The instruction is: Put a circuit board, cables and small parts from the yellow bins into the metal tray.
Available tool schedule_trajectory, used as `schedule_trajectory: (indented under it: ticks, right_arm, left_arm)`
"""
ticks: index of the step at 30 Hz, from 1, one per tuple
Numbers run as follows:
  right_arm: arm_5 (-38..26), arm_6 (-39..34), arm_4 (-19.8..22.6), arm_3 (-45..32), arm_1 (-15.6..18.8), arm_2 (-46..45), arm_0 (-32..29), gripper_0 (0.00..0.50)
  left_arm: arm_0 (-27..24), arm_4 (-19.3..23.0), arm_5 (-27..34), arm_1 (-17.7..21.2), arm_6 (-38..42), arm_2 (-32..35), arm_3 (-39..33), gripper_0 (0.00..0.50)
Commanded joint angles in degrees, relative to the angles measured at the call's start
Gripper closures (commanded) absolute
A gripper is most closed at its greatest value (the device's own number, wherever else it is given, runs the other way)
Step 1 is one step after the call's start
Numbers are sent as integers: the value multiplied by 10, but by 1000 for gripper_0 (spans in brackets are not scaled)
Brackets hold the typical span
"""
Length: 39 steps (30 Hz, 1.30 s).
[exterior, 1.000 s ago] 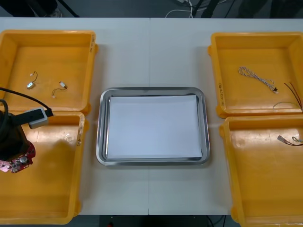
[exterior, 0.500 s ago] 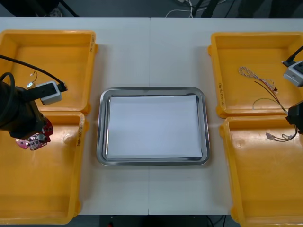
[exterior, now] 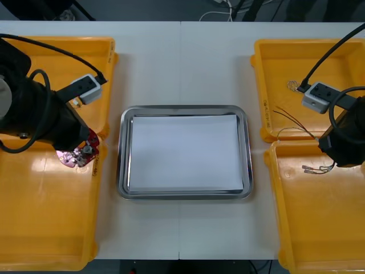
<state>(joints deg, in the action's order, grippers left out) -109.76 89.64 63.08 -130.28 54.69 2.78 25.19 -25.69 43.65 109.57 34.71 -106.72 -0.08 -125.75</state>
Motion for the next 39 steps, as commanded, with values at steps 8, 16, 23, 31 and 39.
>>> schedule_trajectory:
  ticks: [8, 16, 23, 31, 39]
  right_arm:
    - [18, 10, 2, -16, 34, 89, 71, 500]
    - [19, 12, 2, -15, 30, 116, 92, 500]
    - [19, 17, -1, -15, 19, 128, 102, 500]
    - [19, 23, -1, -16, 9, 129, 102, 500]
    - [18, 24, -6, -16, 5, 130, 103, 500]
  left_arm:
    - [-73, -27, 4, -45, 78, -83, -20, 500]
    - [-95, -35, 4, -63, 163, -145, -20, 500]
    - [-99, -61, 4, -65, 214, -208, -20, 500]
    - [-98, -81, 4, -64, 226, -248, -20, 500]
    - [-96, -95, 4, -62, 234, -271, -7, 500]
